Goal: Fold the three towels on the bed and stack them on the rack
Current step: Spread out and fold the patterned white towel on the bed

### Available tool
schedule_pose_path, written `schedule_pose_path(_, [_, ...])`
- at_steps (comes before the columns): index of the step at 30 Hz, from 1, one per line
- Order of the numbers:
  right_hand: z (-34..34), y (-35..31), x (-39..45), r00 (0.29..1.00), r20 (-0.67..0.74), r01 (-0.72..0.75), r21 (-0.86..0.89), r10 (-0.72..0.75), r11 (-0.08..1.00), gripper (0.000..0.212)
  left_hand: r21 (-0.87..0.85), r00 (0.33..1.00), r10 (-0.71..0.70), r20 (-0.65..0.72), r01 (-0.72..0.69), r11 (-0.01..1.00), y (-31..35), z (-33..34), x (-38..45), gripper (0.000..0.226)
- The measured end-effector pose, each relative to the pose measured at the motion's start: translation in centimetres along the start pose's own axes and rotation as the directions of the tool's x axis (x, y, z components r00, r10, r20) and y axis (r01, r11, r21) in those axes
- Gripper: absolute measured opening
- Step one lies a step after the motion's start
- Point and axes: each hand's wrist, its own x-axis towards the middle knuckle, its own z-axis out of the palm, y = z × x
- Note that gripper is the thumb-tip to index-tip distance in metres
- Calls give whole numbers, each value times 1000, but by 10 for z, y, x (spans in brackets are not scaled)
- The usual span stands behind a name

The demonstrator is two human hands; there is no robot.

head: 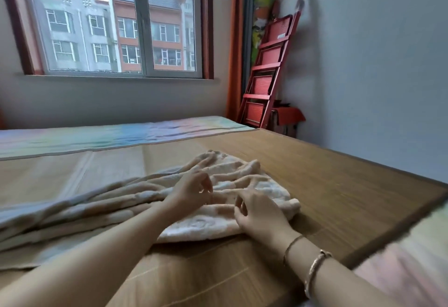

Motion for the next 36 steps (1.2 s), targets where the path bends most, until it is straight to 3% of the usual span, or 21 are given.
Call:
schedule_pose_path(2, [1,-25,-13,993,53,101,128,-109,987,6,80,999,29,29,-31,996,-1,-19,-35,10])
schedule_pose_path(5, [2,-54,-23,928,292,167,226,-230,960,26,199,990,38,136,-65,978,-4,-52,-87,18])
schedule_pose_path(7, [7,-66,-23,899,368,219,90,-237,972,32,338,964,-43,264,-50,940,-15,-76,-114,28])
schedule_pose_path(8, [9,-71,-21,910,341,258,-16,-237,966,28,417,958,-75,279,-51,907,-24,-87,-123,26])
schedule_pose_path(11, [16,-81,-15,939,233,319,-330,-251,888,23,617,953,-185,240,-3,787,-46,-113,-145,22])
schedule_pose_path(13, [19,-83,-13,957,217,266,-396,-192,879,26,692,954,-228,194,32,721,-49,-125,-155,14])
schedule_pose_path(17, [9,-77,-19,979,165,173,-362,-120,916,35,609,951,-296,94,180,773,-47,-136,-160,10])
schedule_pose_path(20, [-16,-64,-27,979,204,65,-301,-2,951,30,412,959,-203,197,107,905,-36,-135,-159,6])
schedule_pose_path(22, [-34,-56,-34,975,207,-29,-264,86,964,16,289,935,-173,311,80,954,-13,-125,-164,14])
schedule_pose_path(25, [-53,-54,-47,956,229,-110,-302,184,947,5,173,843,-170,510,93,980,32,-112,-172,10])
schedule_pose_path(29, [-53,-55,-60,962,194,-140,-262,194,955,8,79,666,-307,680,349,934,59,-121,-174,20])
schedule_pose_path(30, [-51,-52,-64,966,160,-159,-245,202,956,3,85,673,-325,664,364,927,61,-123,-174,22])
schedule_pose_path(33, [-47,-31,-76,940,-5,-321,-352,341,879,39,113,808,-326,491,312,943,57,-115,-166,15])
schedule_pose_path(36, [-54,-2,-92,809,-132,-581,-332,573,743,42,157,885,-230,405,180,971,56,-92,-150,8])
